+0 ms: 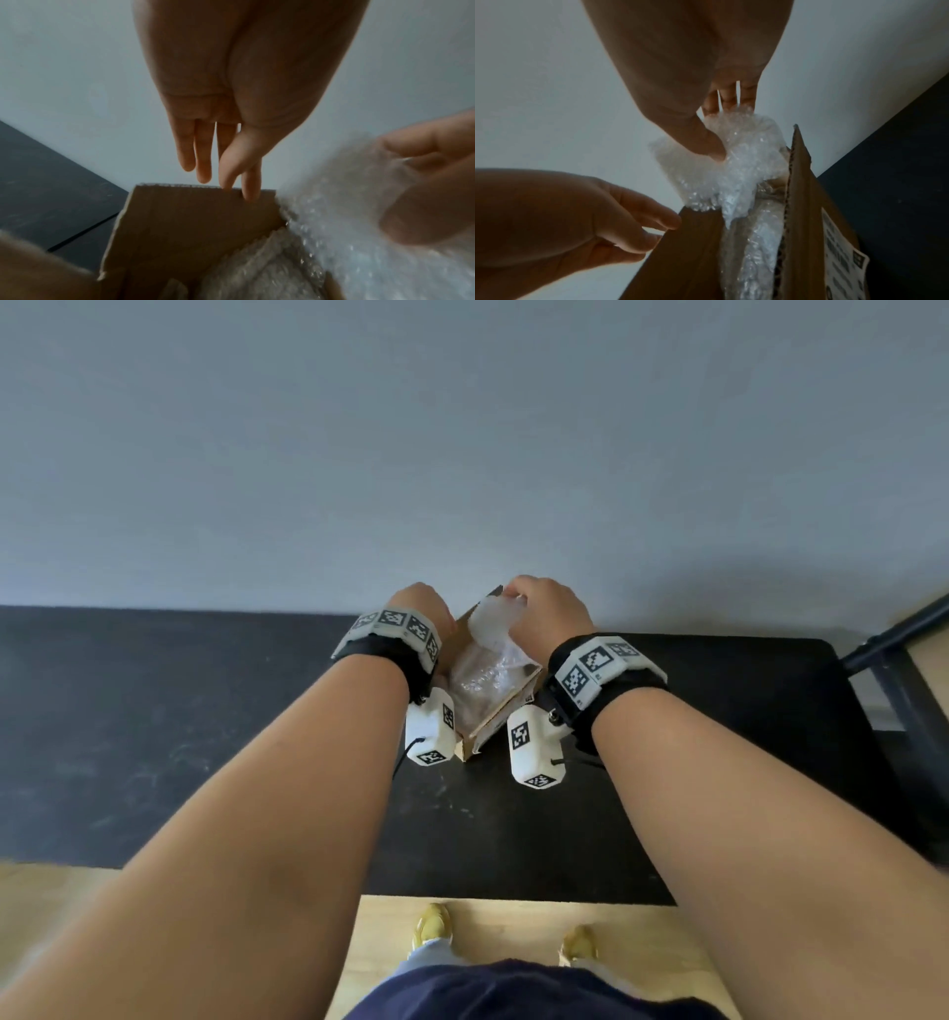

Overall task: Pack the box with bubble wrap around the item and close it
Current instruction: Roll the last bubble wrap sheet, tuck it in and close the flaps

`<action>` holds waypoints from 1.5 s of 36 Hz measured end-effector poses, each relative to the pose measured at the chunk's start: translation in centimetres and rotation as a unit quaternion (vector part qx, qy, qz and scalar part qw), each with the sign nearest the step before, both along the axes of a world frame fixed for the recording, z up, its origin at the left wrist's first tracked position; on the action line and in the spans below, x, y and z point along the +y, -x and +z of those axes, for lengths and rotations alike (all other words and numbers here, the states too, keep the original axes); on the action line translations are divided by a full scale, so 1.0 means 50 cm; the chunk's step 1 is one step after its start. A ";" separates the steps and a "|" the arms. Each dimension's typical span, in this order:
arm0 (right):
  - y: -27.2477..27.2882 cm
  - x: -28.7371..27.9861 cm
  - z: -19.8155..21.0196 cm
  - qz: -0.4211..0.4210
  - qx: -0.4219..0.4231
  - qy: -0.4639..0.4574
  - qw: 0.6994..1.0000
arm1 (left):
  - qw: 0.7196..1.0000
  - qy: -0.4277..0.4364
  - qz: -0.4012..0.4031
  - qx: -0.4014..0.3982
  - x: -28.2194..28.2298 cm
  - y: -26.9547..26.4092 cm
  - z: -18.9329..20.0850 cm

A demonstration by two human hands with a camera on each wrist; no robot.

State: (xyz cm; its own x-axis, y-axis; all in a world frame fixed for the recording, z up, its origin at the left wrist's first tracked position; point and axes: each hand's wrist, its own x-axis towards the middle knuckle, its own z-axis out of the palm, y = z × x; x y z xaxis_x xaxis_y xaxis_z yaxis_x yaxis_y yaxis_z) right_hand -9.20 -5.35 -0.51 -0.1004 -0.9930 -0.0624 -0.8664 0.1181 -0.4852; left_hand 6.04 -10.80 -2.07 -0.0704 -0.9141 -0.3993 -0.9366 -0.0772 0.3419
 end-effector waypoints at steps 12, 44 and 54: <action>-0.026 -0.006 -0.031 -0.008 0.101 -0.082 0.991 | 0.987 -0.054 -0.130 -0.081 -0.011 0.027 -0.007; -0.018 -0.040 -0.087 0.041 0.219 -0.189 0.956 | 0.997 -0.021 -0.056 -0.038 -0.019 0.042 -0.034; -0.012 -0.037 -0.122 0.028 0.187 -0.231 0.954 | 0.997 -0.013 -0.058 -0.043 -0.013 0.045 -0.035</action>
State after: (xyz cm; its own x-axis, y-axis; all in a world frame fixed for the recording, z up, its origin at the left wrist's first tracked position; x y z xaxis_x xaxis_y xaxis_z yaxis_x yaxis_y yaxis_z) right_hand -8.62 -7.18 -6.58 -0.1498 -0.8729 -0.4643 -0.9799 0.1937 -0.0479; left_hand 3.82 -11.46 -3.80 -0.1405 -0.8907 -0.4324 -0.9654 0.0263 0.2595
